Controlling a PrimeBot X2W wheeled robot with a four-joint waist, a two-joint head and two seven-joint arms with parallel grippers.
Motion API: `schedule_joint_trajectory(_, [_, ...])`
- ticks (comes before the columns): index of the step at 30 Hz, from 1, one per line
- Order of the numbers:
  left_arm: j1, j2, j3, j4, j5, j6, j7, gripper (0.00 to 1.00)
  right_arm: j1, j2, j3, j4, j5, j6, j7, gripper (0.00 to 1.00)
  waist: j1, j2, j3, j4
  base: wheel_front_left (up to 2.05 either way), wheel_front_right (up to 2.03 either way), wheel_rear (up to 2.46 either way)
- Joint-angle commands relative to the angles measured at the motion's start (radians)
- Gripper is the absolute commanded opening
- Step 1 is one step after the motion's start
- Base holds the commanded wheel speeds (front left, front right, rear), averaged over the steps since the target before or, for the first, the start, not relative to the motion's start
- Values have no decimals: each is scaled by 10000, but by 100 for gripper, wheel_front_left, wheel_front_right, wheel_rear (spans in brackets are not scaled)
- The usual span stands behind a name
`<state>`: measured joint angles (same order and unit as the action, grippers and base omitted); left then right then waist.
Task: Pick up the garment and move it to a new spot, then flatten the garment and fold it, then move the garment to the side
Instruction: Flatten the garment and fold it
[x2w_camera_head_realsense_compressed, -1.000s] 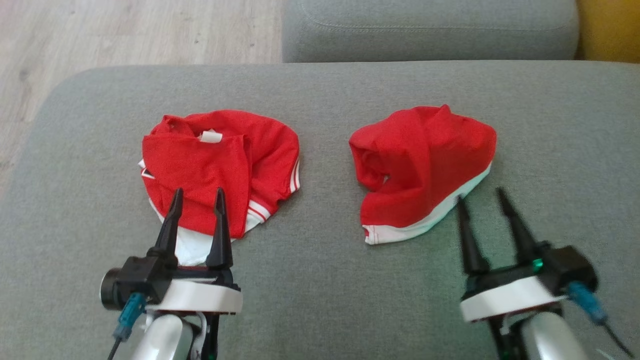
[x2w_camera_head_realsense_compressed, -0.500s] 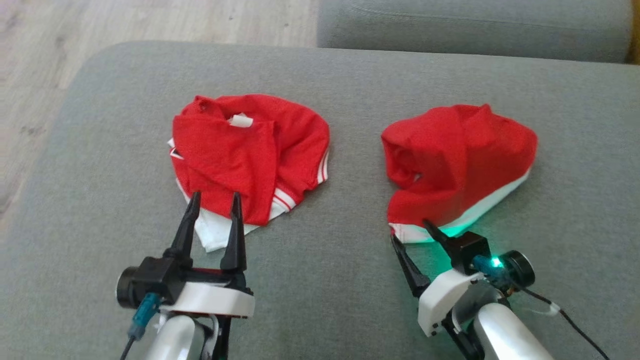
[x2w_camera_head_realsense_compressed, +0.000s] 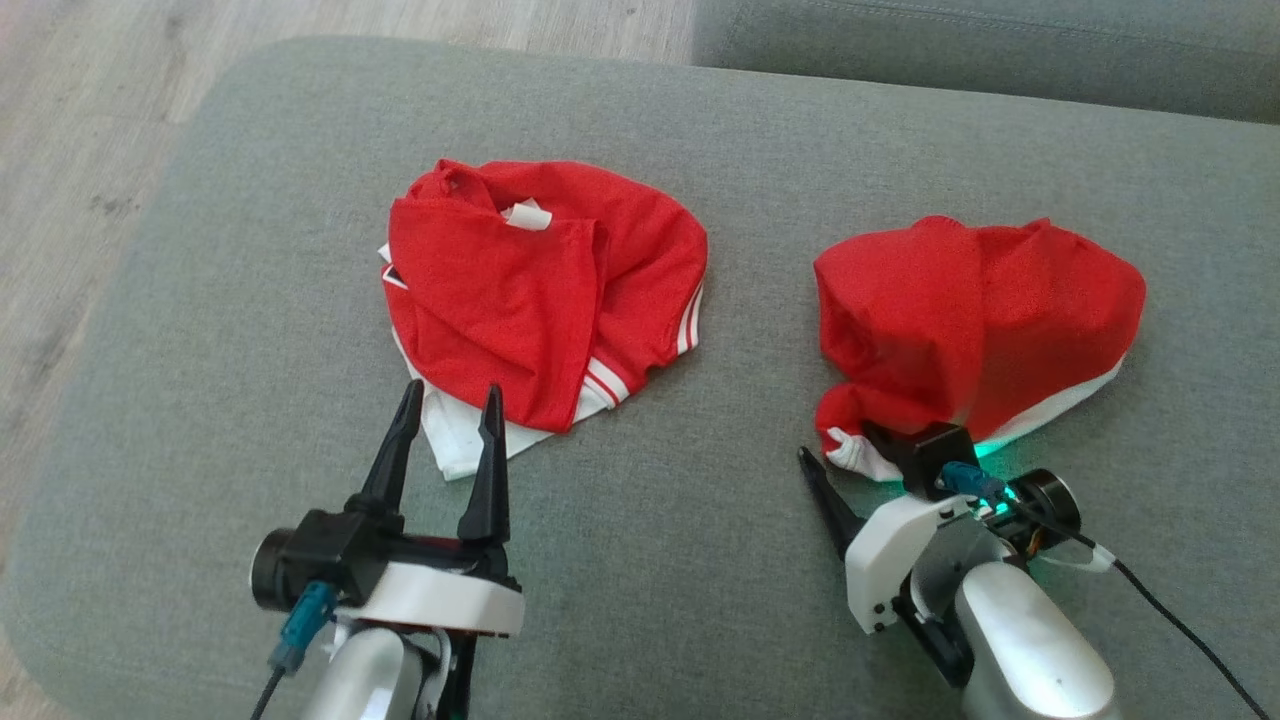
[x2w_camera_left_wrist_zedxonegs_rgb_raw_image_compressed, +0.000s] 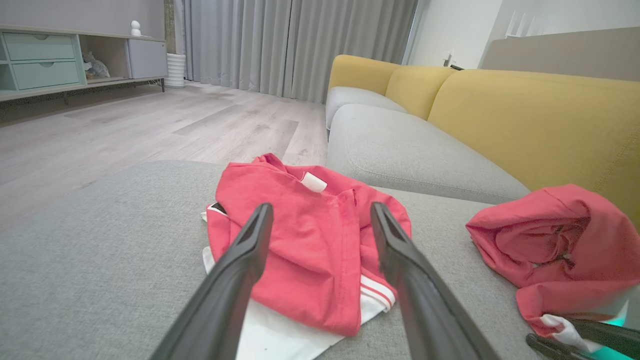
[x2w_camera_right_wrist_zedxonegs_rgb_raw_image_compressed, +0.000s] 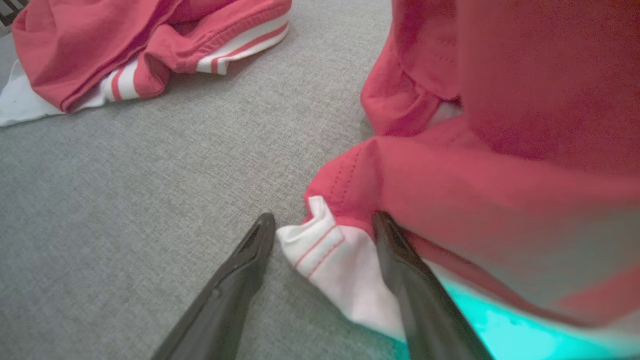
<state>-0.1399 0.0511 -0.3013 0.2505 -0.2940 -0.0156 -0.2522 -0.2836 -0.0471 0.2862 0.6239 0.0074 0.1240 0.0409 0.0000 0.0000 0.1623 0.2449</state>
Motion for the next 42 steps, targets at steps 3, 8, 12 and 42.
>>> schedule_joint_trajectory(3, [-452,-6,275,-332,-90,164,-95,100,77,-31,163,286,72,67,371,28,0,0,-62,-100,0,0,0])
schedule_joint_trajectory(8, [-433,-7,379,-300,-35,178,-95,100,39,-31,43,164,167,67,-2,0,0,0,-258,-331,0,0,0])
schedule_joint_trajectory(12, [-404,-7,465,-283,15,177,-95,100,2,-31,-119,-70,222,67,-383,0,0,0,-416,-481,0,0,0])
schedule_joint_trajectory(42, [199,-8,295,-269,-224,333,-95,100,-4430,-47,-173,-3091,1673,67,341,0,0,0,-1803,-443,0,0,0])
